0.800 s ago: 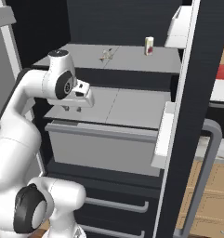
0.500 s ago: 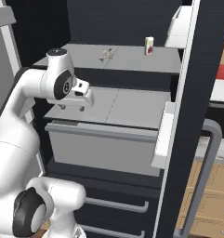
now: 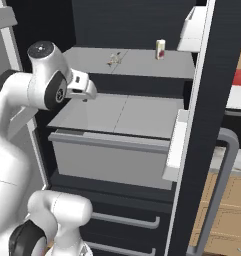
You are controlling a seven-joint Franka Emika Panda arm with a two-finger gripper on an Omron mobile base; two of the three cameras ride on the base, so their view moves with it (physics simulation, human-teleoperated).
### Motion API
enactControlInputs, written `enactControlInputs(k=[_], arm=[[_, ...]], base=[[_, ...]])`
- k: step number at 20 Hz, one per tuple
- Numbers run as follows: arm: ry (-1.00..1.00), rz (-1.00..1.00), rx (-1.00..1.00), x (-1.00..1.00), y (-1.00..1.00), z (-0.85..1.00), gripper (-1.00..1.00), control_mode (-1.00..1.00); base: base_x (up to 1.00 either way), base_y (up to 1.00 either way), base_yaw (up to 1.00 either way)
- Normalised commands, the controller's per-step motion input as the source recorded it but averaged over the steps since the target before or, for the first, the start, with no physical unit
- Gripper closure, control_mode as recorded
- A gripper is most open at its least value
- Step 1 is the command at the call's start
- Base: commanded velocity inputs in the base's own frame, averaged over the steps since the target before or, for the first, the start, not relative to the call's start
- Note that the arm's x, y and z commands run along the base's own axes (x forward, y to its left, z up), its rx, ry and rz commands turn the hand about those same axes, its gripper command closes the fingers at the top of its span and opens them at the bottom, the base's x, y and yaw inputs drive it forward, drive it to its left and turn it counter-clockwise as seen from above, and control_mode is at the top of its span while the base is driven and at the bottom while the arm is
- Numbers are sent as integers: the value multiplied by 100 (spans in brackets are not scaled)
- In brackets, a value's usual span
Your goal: Take the fish out of the fridge, briefly rinse it in the sink, and place it on the tray next to the sink.
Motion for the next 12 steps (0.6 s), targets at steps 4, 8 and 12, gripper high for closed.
enactControlInputs(k=[4,8,12], arm=[[-34,0,0,-1,-11,57,-100,-100],[-20,0,0,1,-17,37,-100,-100],[-8,0,1,16,-44,37,-100,-100]], base=[[0,0,0],[0,0,0],[0,0,0]])
